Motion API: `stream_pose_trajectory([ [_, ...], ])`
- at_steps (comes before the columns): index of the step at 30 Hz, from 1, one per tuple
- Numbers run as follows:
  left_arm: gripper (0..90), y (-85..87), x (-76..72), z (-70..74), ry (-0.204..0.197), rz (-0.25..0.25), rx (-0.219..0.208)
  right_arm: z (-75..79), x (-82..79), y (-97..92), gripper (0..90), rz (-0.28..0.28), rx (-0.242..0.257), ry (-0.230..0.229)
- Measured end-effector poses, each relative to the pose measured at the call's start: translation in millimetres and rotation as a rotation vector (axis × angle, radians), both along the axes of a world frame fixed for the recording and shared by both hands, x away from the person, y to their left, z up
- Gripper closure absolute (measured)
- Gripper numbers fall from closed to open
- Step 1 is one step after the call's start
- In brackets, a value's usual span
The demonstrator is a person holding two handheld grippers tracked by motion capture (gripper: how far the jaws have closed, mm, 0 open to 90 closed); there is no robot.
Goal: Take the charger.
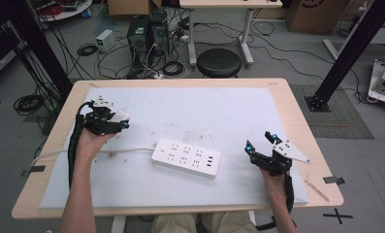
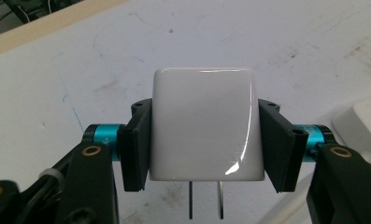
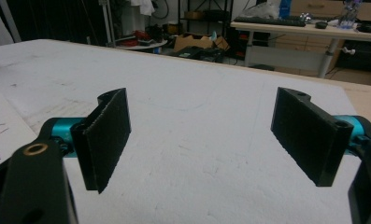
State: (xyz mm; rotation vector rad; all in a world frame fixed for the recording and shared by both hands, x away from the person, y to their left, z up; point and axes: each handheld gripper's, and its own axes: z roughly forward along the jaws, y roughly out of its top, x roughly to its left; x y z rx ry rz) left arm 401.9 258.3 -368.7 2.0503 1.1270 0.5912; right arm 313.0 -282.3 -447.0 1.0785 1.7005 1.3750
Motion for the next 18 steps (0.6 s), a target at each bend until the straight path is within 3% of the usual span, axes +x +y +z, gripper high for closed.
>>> stream_pose_trajectory([
  [9, 42.4, -8.7, -15.5, 5.6, -0.079, -0.028, -0.05, -0.5, 0.8, 0.5, 20.5, 0.003, -0.003, 0.012],
  [14, 42.4, -12.6, -24.7, 5.9, -0.117, -0.039, -0.057, -0.5, 0.6, 1.1, 20.5, 0.002, -0.006, 0.012],
  [18, 42.4, -21.2, -38.8, 8.3, -0.192, -0.051, -0.1, 0.0, 0.9, 0.7, 20.5, 0.01, -0.005, 0.008],
])
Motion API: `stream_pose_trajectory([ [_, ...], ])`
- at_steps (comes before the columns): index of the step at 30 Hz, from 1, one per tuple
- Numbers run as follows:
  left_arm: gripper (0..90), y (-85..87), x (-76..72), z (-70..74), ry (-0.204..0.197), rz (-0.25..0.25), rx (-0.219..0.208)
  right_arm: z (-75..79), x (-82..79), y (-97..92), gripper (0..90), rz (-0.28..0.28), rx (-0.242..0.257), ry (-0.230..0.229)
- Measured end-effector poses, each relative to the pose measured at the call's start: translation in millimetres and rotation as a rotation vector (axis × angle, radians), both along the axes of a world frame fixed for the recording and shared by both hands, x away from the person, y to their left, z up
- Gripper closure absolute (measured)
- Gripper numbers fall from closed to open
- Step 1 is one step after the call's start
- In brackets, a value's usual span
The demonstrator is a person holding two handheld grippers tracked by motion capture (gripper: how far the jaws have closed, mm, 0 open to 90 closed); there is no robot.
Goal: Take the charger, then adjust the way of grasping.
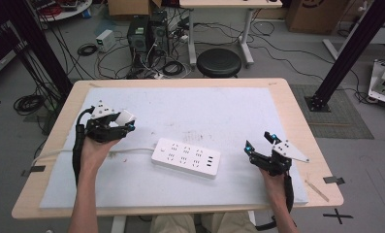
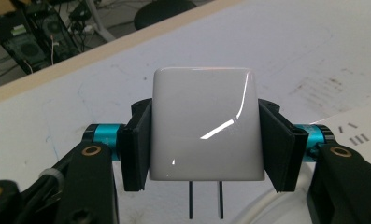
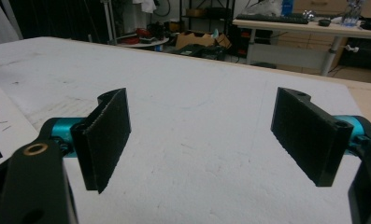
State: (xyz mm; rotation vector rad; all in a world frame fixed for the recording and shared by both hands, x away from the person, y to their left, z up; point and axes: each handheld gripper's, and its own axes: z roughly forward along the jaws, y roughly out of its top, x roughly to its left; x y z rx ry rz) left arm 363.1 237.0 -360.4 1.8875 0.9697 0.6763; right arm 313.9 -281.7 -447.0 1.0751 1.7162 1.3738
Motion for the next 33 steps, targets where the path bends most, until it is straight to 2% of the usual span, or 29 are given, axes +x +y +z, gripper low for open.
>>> stream_pose_trajectory([
  [10, 42.4, -34.1, -29.4, 3.8, -0.156, -0.066, -0.039, 4.8, -2.4, 0.9, 20.5, 0.011, 0.022, -0.001],
  [17, 42.4, -63.4, -43.1, -0.6, -0.218, -0.113, -0.014, 11.3, -4.1, 4.2, 20.5, 0.034, 0.026, 0.0],
  [21, 42.4, -75.0, -48.1, -2.9, -0.24, -0.135, 0.01, 15.1, -4.3, 5.3, 20.5, 0.051, 0.035, -0.003],
  [22, 42.4, -86.7, -51.5, -5.7, -0.259, -0.151, 0.041, 19.0, -5.3, 6.6, 20.5, 0.059, 0.037, -0.005],
  [23, 42.4, -90.9, -52.4, -7.1, -0.263, -0.158, 0.043, 20.1, -5.0, 6.9, 20.5, 0.066, 0.037, -0.012],
  [25, 42.4, -97.9, -54.2, -9.3, -0.277, -0.17, 0.082, 21.9, -5.0, 8.3, 20.5, 0.077, 0.039, -0.01],
  [27, 42.4, -104.9, -55.4, -11.9, -0.295, -0.186, 0.101, 23.4, -5.0, 9.5, 20.6, 0.089, 0.042, -0.001],
  [32, 42.4, -119.6, -60.3, -15.5, -0.351, -0.196, 0.132, 28.0, -4.3, 11.6, 20.5, 0.118, 0.039, 0.002],
  [33, 42.4, -119.6, -60.3, -15.5, -0.351, -0.196, 0.132, 28.0, -4.3, 11.6, 20.5, 0.118, 0.039, 0.002],
])
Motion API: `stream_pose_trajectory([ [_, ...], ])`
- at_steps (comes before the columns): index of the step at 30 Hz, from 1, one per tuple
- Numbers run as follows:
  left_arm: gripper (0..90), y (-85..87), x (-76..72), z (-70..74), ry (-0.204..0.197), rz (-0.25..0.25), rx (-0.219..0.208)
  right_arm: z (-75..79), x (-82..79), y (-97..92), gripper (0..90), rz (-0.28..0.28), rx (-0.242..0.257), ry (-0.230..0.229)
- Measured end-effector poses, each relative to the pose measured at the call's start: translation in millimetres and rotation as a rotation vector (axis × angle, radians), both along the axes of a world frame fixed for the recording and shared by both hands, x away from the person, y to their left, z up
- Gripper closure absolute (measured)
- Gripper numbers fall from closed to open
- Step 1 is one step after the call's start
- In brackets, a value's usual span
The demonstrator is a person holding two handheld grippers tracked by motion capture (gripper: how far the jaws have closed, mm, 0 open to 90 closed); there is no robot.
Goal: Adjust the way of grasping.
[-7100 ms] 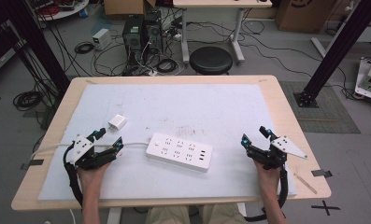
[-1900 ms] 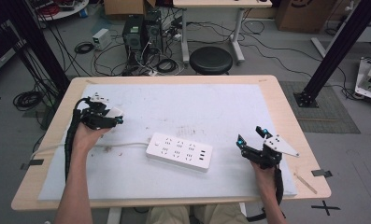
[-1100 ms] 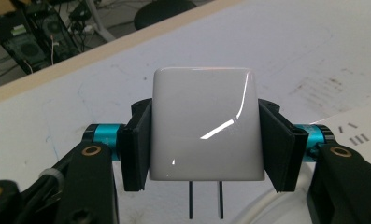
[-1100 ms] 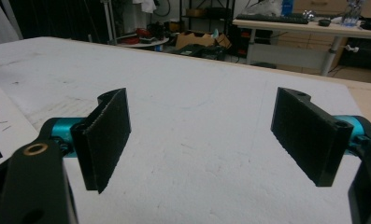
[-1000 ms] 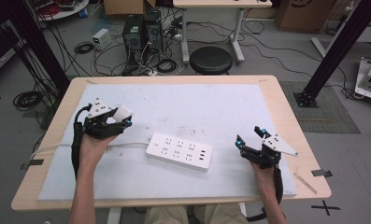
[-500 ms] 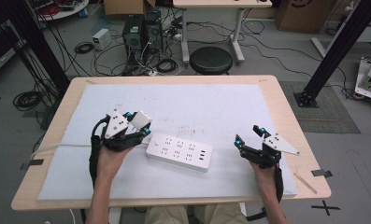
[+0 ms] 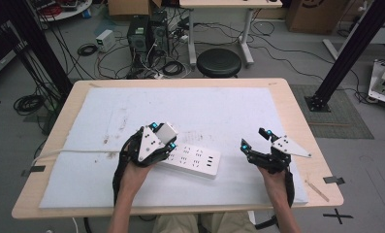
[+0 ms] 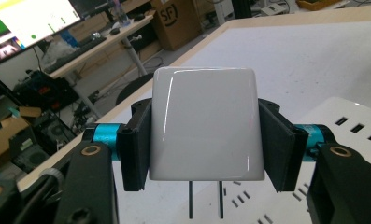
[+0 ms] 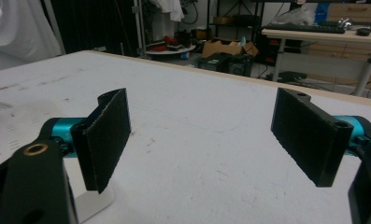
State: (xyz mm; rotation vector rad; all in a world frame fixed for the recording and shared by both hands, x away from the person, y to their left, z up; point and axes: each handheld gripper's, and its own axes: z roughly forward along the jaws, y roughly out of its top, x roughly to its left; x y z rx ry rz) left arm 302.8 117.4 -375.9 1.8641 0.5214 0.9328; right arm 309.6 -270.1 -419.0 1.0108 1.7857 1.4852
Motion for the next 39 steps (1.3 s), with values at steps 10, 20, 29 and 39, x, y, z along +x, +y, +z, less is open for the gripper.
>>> stream_pose_trajectory([
  [10, 42.4, -27.4, -16.7, -4.7, -0.146, -0.009, 0.11, 11.2, 3.2, 6.2, 20.5, 0.067, 0.014, 0.025],
  [20, 42.4, -46.6, -24.7, -13.3, -0.26, -0.02, 0.184, 26.6, 2.7, 23.3, 20.5, 0.227, -0.002, 0.044],
  [29, 42.4, -66.9, -36.3, -27.5, -0.478, -0.075, 0.347, 35.2, 1.6, 43.0, 20.5, 0.404, 0.024, 0.074],
  [39, 42.4, -77.7, -41.1, -32.0, -0.55, -0.113, 0.381, 34.5, 3.2, 57.3, 20.7, 0.536, 0.049, 0.131],
])
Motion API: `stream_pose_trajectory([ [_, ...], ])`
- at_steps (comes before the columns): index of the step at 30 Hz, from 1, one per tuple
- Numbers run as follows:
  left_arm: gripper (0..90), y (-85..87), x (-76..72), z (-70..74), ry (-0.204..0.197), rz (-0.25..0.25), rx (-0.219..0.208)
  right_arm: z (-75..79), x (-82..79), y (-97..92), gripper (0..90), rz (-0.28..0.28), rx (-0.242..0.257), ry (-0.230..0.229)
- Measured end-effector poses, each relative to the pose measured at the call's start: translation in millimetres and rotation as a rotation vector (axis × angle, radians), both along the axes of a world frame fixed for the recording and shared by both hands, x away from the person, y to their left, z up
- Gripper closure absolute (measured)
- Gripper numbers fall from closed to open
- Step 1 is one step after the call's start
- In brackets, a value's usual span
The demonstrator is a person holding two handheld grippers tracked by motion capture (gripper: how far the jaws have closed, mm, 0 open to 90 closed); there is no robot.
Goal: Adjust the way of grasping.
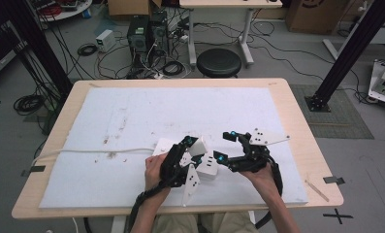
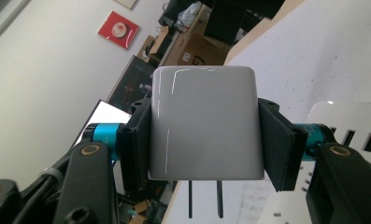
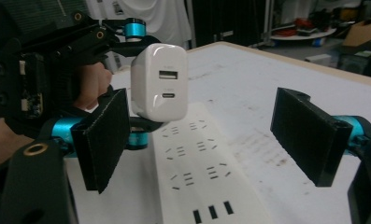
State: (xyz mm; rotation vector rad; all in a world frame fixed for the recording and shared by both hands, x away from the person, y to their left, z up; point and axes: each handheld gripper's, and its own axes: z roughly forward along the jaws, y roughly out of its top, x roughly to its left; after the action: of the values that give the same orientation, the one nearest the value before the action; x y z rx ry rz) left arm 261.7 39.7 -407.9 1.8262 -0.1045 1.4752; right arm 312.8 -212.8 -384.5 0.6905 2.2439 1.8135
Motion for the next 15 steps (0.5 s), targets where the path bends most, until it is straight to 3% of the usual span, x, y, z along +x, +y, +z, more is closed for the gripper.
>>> stream_pose_trajectory([
  [5, 42.4, -4.4, -2.4, -0.9, -0.004, -0.031, -0.007, -2.3, 5.4, 6.4, 20.7, 0.061, 0.01, 0.05],
  [9, 42.4, -6.5, -3.7, -0.4, -0.011, -0.044, 0.012, -3.3, 7.1, 10.4, 20.9, 0.094, 0.02, 0.086],
  [15, 42.4, -10.3, -6.2, -0.8, -0.018, -0.059, 0.013, -4.8, 9.5, 16.7, 21.2, 0.133, 0.019, 0.107],
])
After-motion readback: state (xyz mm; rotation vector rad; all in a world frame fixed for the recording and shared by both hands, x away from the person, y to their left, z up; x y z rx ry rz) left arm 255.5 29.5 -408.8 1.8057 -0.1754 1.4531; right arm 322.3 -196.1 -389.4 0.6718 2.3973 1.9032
